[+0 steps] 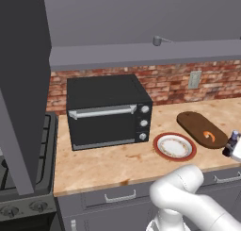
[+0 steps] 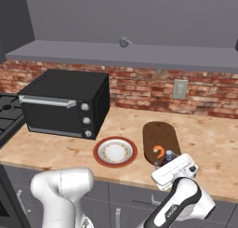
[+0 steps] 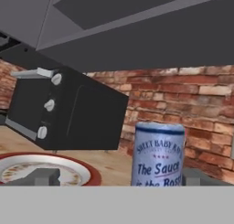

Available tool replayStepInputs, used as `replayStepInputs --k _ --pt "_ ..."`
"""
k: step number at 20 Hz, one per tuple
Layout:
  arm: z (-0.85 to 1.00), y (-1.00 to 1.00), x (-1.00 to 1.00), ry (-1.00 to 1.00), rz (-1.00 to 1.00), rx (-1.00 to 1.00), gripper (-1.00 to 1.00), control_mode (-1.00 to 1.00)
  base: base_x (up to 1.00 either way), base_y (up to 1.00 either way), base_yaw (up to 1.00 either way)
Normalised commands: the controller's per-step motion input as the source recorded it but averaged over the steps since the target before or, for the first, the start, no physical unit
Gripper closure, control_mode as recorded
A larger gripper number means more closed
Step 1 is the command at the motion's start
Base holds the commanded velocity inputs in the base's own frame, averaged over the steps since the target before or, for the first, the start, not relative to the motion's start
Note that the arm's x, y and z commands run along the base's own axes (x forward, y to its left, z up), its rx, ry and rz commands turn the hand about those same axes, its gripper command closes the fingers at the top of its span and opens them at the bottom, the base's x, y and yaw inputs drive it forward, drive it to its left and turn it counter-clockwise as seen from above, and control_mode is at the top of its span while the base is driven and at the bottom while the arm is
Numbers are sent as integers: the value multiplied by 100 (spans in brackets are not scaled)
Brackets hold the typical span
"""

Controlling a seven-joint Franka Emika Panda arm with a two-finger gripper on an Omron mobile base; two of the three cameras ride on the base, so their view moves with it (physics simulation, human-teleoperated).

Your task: Pick the shrimp from the plate and place it on the cutting board. Then pick the condiment bottle from the cabinet and place it next to the cutting board.

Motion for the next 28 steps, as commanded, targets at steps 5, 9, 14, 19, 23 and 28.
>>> replayStepInputs --k 5,9,14,19,23,28 --pt "3 23 0 0 0 -3 -100 -100 0 0 0" --pt "5 21 0 0 0 -3 -100 -100 0 0 0" --pt "8 9 0 1 0 -1 -100 -100 0 0 0" --pt "27 0 0 4 0 0 -100 -100 0 0 0" --pt "36 0 0 5 0 0 -100 -100 0 0 0" --pt "41 0 0 5 0 0 -100 -100 0 0 0"
